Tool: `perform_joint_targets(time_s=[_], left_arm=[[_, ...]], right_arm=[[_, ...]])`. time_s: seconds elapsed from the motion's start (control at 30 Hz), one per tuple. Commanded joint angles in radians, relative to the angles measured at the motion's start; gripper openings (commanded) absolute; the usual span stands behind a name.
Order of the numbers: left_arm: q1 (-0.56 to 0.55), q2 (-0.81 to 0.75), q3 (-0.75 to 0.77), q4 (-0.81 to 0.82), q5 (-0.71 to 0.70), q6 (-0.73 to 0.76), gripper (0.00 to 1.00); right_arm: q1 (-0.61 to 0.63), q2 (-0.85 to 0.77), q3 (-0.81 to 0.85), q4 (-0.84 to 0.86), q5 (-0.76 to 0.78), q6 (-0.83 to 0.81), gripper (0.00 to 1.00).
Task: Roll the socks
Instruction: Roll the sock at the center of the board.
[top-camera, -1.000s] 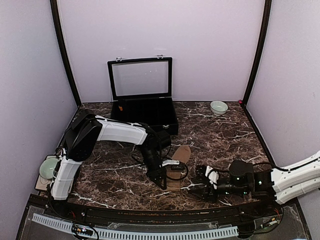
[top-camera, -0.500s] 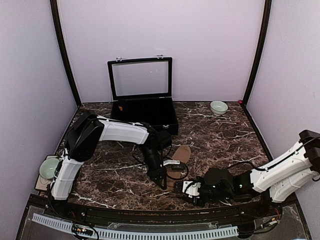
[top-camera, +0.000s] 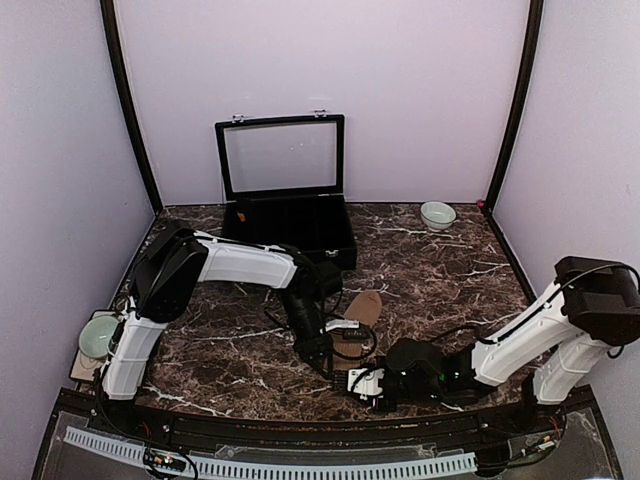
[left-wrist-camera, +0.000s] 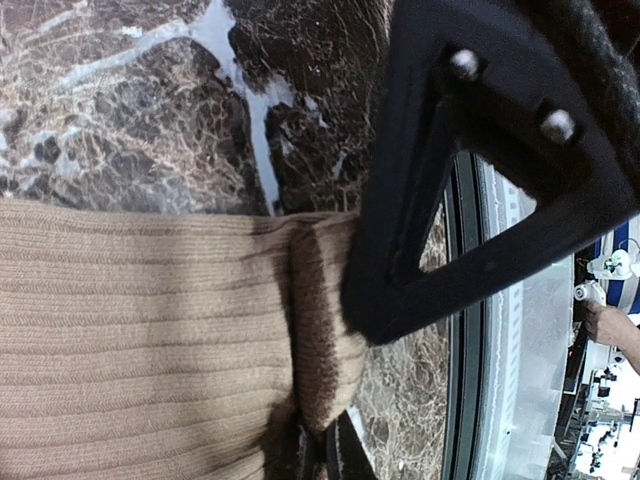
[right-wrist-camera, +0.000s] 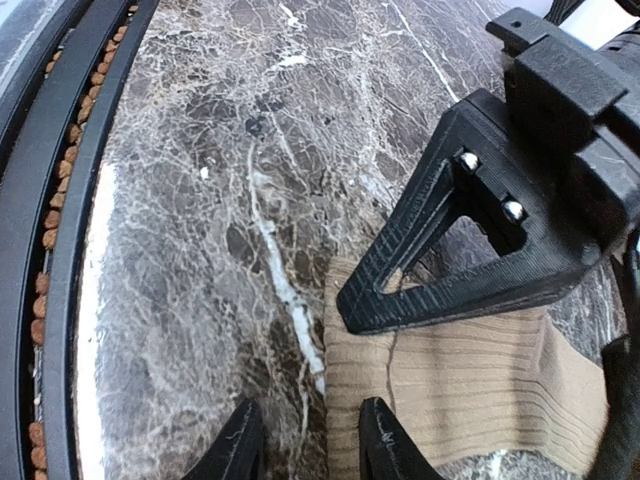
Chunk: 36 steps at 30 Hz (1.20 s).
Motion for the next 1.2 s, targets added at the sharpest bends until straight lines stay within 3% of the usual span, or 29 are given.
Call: perform_joint_targets(time_s=[0.0, 0.2, 0.5, 0.73, 0.83, 0.97, 1.17], left_arm=[[-0.001, 0.148, -0.104, -0.010, -0.366, 0.031, 0.02], [-0.001, 0.138, -0.111, -0.027, -0.350, 0.050, 0.04], [-0.003, 0.098, -0.161, -0.033, -0.369, 0.103, 0.08], [-0.002, 0.117, -0.141, -0.034, -0.396, 0.093, 0.08], [-0.001, 0.127, -0.126, -0.030, -0.408, 0.083, 0.08], [-0.001, 0.136, -0.107, -0.037, -0.402, 0.080, 0.08], [-0.001, 0.136, -0.104, -0.034, -0.404, 0.073, 0.09]], right_arm=[[-0.019, 0.055, 0.038, 0.074, -0.025, -0.020, 0.32], [-0.045, 0.104, 0.023, 0.072, -0.067, 0.035, 0.25], [-0.101, 0.121, -0.005, -0.018, -0.090, 0.122, 0.24], [-0.104, 0.043, 0.023, -0.056, -0.083, 0.054, 0.30], [-0.098, 0.048, 0.043, -0.073, -0.115, 0.037, 0.36], [-0.096, 0.090, 0.068, -0.082, -0.132, 0.034, 0.36], [-0.095, 0.138, 0.055, -0.057, -0.137, 0.063, 0.15]])
